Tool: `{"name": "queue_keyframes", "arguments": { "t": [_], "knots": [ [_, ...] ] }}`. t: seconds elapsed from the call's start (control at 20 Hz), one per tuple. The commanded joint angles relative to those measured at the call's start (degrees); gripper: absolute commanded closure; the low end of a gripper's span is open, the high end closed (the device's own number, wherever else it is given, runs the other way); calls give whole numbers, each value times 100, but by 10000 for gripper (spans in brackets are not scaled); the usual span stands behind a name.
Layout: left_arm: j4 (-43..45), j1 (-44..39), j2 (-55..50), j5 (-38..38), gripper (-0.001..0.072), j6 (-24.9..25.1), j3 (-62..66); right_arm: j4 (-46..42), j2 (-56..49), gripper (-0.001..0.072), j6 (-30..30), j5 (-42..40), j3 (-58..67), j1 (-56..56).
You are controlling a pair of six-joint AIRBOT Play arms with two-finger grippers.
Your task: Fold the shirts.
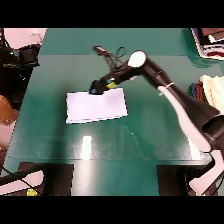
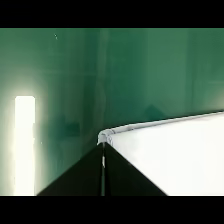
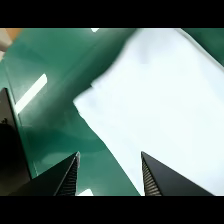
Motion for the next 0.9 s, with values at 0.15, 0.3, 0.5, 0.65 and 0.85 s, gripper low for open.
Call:
{"name": "queue_keyframes", "arguments": {
  "t": [0.15,0.3,0.5,0.65,0.85],
  "knots": [
    [-186,35,20,-48,683,0,-2,-98,1123,249,214,-210,-2658,-1657],
    [-219,35,20,-11,683,-4,-33,116,1121,69,212,-385,-3270,-1985],
    [-269,35,13,-9,683,-4,-57,625,614,70,205,-686,-3327,-1753],
    [-358,35,13,-11,683,-4,-59,1353,118,86,90,-750,-3080,-1405],
    [-691,35,-4,4,683,0,-68,1355,-472,351,90,-634,-2192,-905]
  ]
}}
